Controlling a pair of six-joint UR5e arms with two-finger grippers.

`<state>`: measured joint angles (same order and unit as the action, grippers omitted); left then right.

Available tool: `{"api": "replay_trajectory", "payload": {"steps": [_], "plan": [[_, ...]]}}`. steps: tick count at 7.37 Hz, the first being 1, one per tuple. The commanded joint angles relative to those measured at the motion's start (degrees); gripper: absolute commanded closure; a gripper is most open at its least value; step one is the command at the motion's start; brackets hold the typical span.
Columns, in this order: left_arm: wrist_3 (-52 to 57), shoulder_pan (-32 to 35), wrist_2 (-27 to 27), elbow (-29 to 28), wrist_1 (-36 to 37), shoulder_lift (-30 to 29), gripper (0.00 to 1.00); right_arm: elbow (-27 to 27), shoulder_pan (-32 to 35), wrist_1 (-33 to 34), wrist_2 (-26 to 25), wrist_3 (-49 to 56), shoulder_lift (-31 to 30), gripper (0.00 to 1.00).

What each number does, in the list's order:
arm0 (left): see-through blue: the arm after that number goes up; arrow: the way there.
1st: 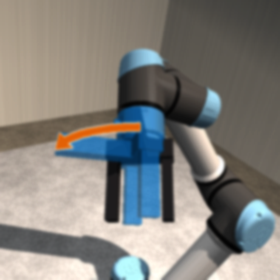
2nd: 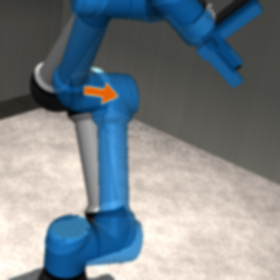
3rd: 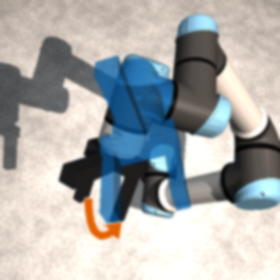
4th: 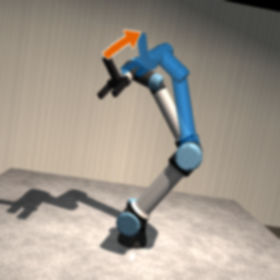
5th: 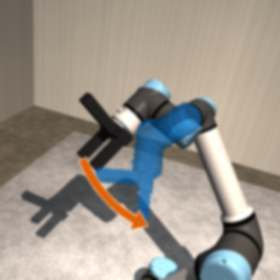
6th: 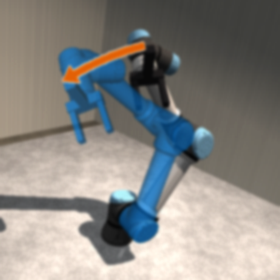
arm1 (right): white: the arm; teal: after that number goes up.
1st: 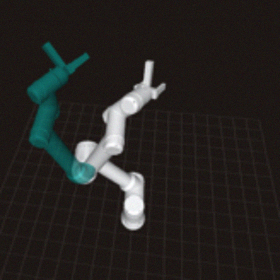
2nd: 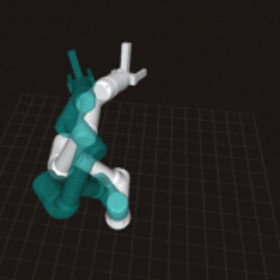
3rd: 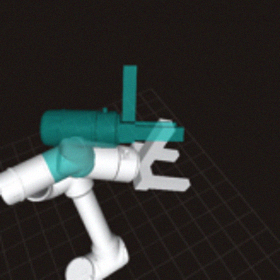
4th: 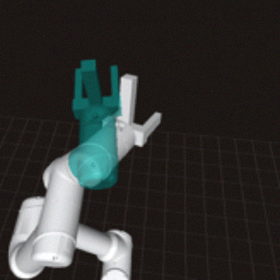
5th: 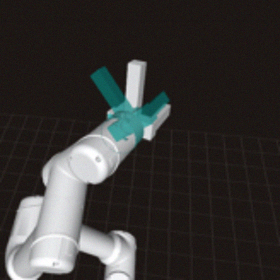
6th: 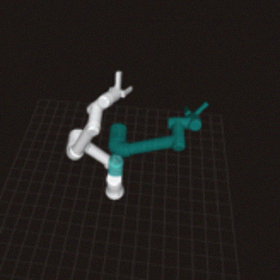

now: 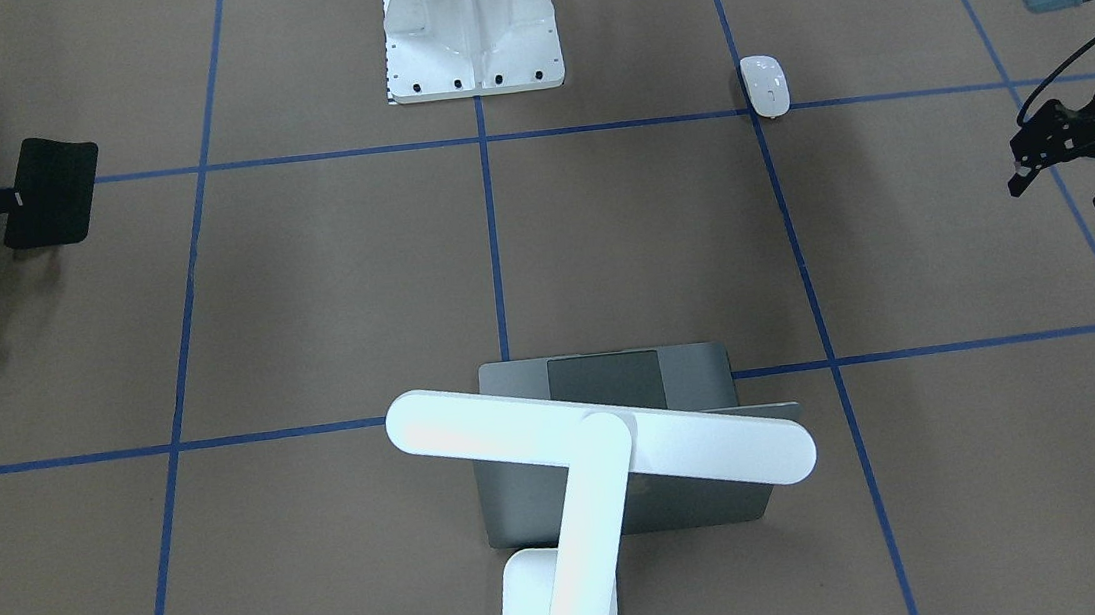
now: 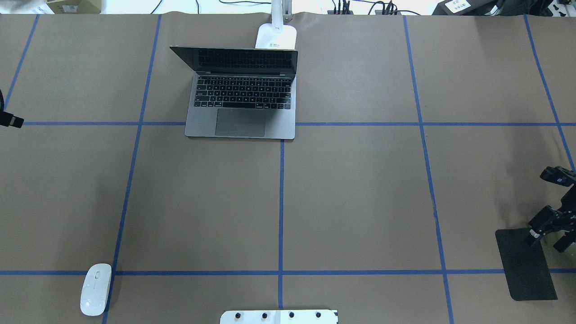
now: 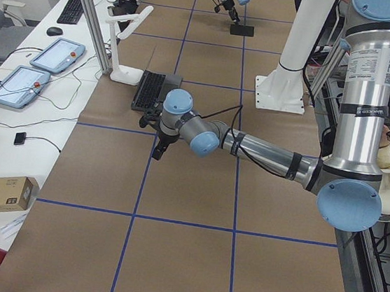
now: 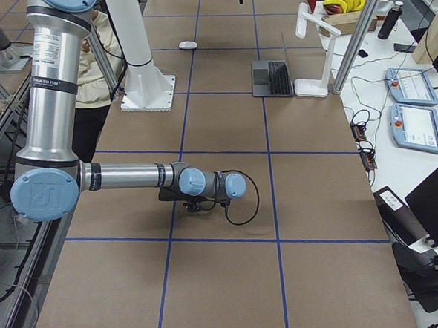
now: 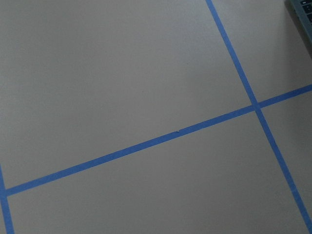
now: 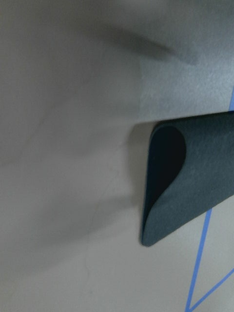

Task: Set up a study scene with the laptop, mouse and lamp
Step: 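Grasp the black mouse pad edge with the right gripper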

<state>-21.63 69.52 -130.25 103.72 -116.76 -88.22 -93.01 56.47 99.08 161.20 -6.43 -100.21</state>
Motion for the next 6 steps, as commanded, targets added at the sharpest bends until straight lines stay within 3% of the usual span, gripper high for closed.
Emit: {"api": "replay_trajectory", "payload": {"steps": [1,2,5,6], "plan": [[0.00,0.70,-0.18,0.08,-0.05,-0.02,0.01,0.02,-1.36,0.06,1.22,-0.08,0.63,0.00],[0.00,0.88,-0.62,0.08,-0.05,-0.02,0.01,0.02,-1.45,0.06,1.22,-0.16,0.63,0.07],[0.09,1.32,-0.97,0.08,-0.05,-0.02,0.01,0.29,-1.54,0.06,1.05,-0.16,0.63,0.93],[0.09,1.41,-0.97,0.08,0.04,-0.11,0.01,0.29,-1.54,-0.03,0.96,-0.08,0.63,1.00]]}}
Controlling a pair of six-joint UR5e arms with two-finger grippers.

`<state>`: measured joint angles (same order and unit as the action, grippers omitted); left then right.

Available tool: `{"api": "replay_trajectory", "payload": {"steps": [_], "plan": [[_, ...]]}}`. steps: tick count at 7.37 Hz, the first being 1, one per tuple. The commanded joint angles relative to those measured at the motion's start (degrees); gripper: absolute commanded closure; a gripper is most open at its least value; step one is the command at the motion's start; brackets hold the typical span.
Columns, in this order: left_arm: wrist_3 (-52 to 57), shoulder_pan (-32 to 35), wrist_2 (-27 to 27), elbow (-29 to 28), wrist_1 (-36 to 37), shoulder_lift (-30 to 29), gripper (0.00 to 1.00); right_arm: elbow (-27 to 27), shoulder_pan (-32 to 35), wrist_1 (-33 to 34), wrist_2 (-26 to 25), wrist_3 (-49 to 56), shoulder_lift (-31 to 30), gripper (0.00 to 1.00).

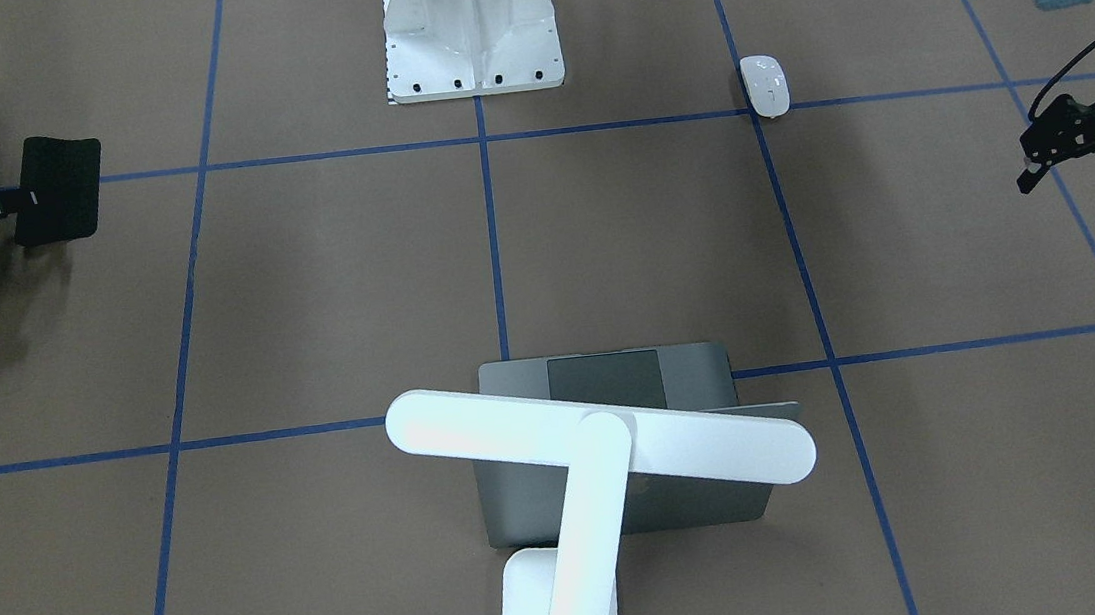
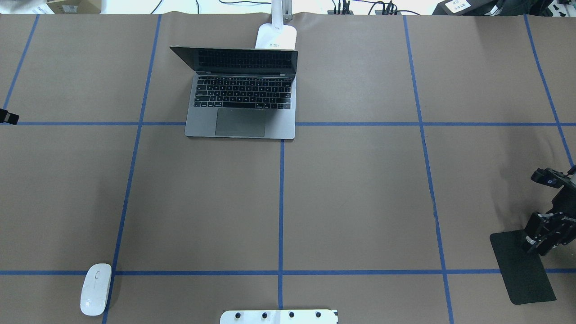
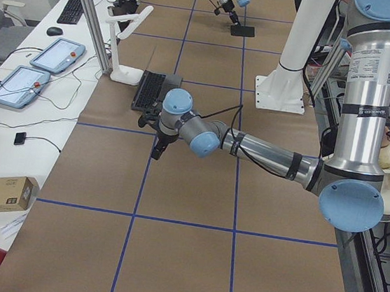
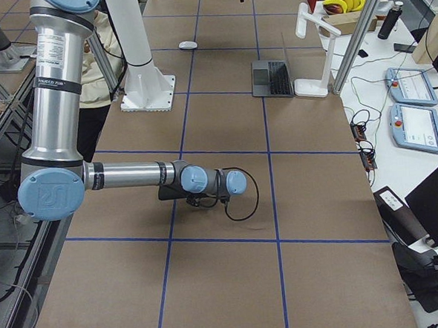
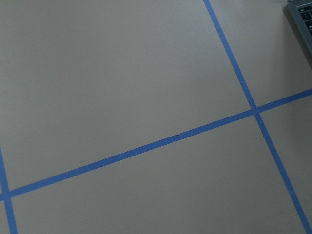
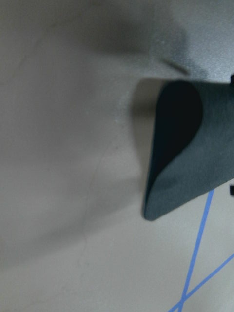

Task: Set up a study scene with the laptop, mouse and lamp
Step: 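Grasp the black mouse pad edge with the right gripper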

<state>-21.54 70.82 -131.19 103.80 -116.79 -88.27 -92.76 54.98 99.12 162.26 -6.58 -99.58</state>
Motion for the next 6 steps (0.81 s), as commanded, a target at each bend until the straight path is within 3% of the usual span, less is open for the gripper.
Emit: {"api": "replay_trajectory", "payload": {"steps": [1,4,6], "plan": [[0.00,0.19,-0.03,0.00,-0.02,0.03,0.01,-0.05,-0.05,-0.16,-0.28,0.07,0.00,1.00],[2.82,1.33,-0.82,-0.09,1.04,-0.15,0.01,-1.27,0.04,-0.16,-0.37,0.07,0.00,1.00],[3.60,3.62,-3.54,-0.26,1.30,-0.24,0.01,-7.49,2.65,-0.07,-0.54,-1.50,0.09,1.00]]}}
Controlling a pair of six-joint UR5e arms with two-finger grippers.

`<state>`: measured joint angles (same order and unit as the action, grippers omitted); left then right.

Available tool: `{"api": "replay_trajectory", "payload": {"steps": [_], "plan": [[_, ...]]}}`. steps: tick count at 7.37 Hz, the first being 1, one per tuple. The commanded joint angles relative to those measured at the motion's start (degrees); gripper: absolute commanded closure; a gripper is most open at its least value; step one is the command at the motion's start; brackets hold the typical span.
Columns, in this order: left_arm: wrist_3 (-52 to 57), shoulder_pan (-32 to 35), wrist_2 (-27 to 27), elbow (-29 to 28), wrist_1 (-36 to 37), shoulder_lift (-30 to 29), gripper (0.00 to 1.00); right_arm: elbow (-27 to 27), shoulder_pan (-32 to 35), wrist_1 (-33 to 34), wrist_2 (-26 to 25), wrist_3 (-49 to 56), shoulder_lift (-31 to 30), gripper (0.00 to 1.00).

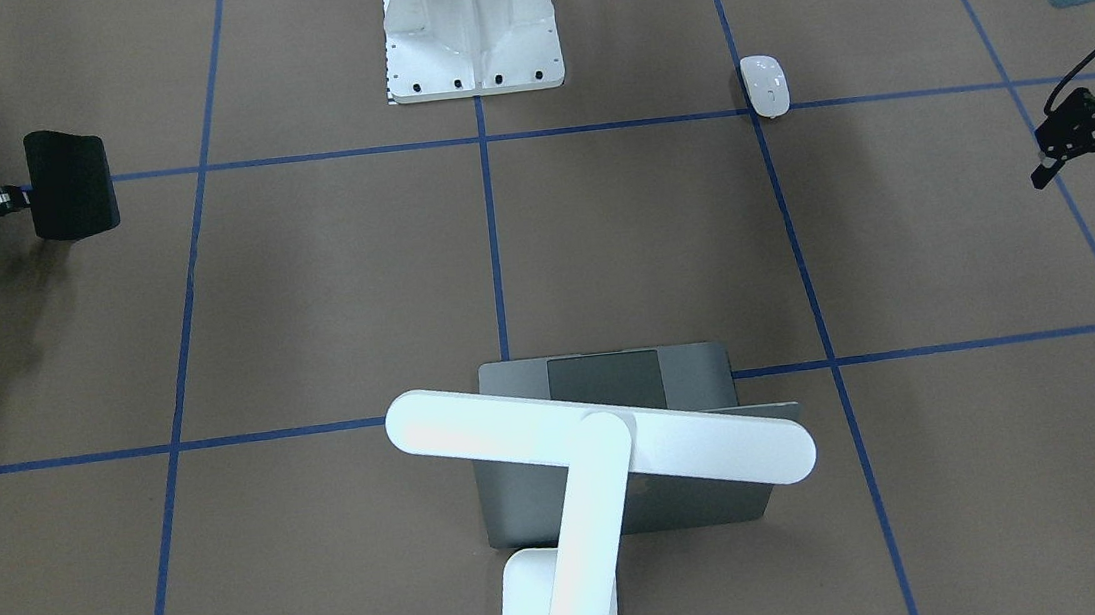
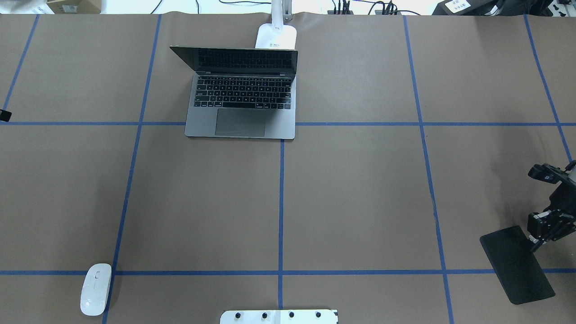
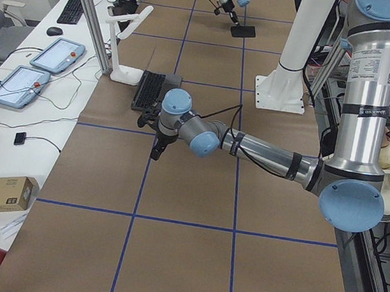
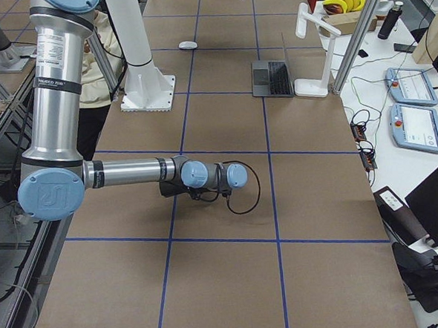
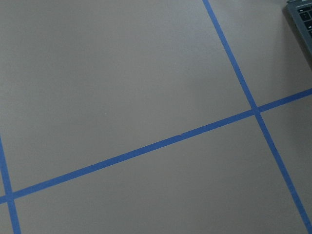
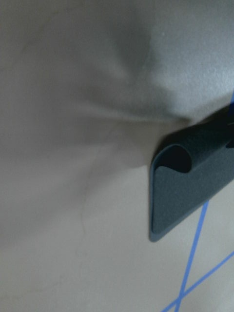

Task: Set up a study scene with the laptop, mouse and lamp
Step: 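Grasp the black mouse pad edge with the right gripper, then carry the mouse pad with the right gripper beside the laptop and lower it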

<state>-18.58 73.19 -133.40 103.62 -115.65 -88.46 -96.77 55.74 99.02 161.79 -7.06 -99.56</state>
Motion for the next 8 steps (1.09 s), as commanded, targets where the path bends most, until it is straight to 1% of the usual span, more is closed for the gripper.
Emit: {"api": "replay_trajectory", "payload": {"steps": [1,2,4,5,6,8], "plan": [[1.08,1.34,-1.86,-0.18,0.51,-0.05,0.01,-5.69,5.22,0.21,-0.07,-1.98,1.55,1.00],[2.13,2.12,-2.91,-0.26,0.52,-0.05,0.01,-8.23,7.78,0.12,-0.51,-5.82,3.74,1.00],[2.75,2.66,-4.41,-0.79,0.87,-0.05,0.01,-12.29,9.30,0.21,-7.95,-17.41,12.33,1.00],[4.58,3.62,-4.68,-1.75,0.87,-0.05,0.01,-14.13,9.39,0.29,-12.07,-22.33,15.42,1.00],[5.56,4.23,-6.07,-2.46,0.87,-0.05,0.01,-14.41,9.21,0.47,-15.50,-27.17,19.45,1.00],[5.57,5.47,-7.31,-2.46,0.87,-0.05,0.01,-14.76,5.19,1.78,-25.77,-36.92,26.84,1.00]]}}
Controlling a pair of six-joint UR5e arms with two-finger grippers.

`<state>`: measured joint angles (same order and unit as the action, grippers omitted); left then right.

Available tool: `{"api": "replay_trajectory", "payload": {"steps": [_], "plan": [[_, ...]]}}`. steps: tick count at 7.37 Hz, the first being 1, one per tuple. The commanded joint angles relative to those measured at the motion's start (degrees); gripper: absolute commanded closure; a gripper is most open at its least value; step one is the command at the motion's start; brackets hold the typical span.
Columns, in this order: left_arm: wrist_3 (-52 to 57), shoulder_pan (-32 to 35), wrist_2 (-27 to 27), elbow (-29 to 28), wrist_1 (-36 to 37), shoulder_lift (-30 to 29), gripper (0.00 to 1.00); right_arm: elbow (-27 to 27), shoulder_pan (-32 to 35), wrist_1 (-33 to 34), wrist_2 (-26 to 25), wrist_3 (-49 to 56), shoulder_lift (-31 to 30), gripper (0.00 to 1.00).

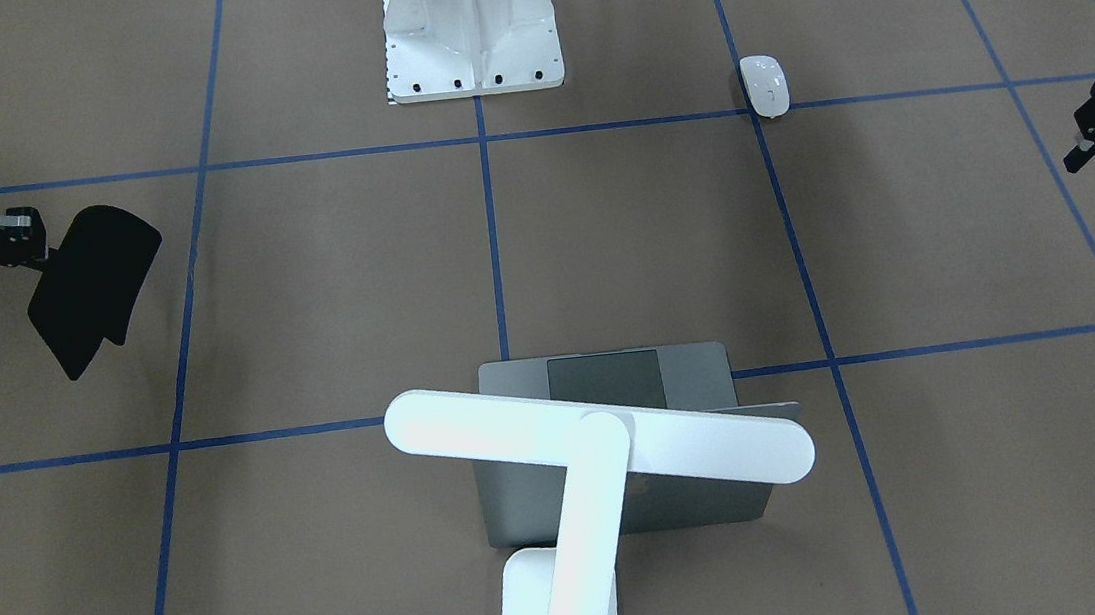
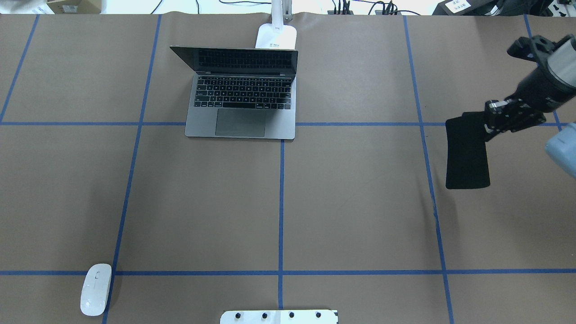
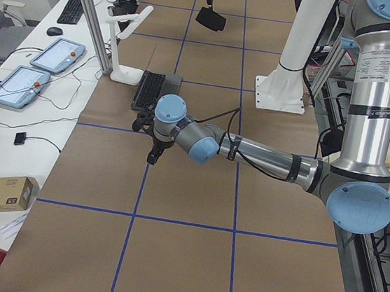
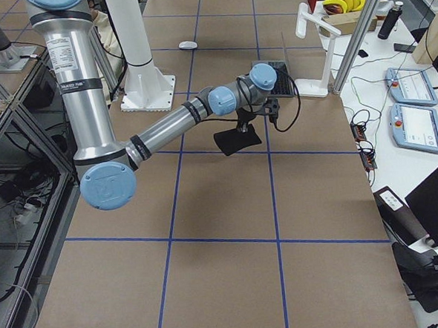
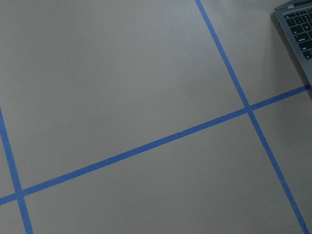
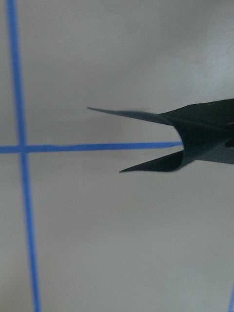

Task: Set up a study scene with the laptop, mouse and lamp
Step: 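Carry the mouse pad with the right gripper beside the laptop and lower it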

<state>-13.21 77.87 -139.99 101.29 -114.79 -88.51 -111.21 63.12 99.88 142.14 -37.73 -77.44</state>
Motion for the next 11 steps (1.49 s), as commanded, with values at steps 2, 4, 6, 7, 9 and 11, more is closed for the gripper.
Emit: {"api": "replay_trajectory", "payload": {"steps": [2,4,6,7,9,11], "plan": [[1.16,1.49,-1.59,-0.04,0.00,0.00,0.01,-1.55,-6.93,4.95,-14.57,-12.87,10.62,1.00],[2.13,2.46,-2.74,-0.22,0.00,0.00,0.01,-1.73,-9.93,9.60,-18.55,-17.81,16.59,1.00],[2.22,2.98,-2.83,-0.13,0.00,0.00,0.01,-1.30,-11.78,11.65,-22.06,-19.21,20.91,1.00],[2.22,3.16,-2.83,-0.13,0.00,0.00,0.01,-0.86,-13.36,11.65,-23.65,-20.97,22.06,1.00],[2.31,3.25,-2.83,-0.30,-0.08,0.00,0.01,3.96,-15.47,11.47,-25.59,-24.04,27.41,1.00],[4.15,3.60,-2.83,-0.74,0.00,0.09,0.01,5.55,-16.35,11.56,-26.12,-25.54,29.96,1.00]]}}
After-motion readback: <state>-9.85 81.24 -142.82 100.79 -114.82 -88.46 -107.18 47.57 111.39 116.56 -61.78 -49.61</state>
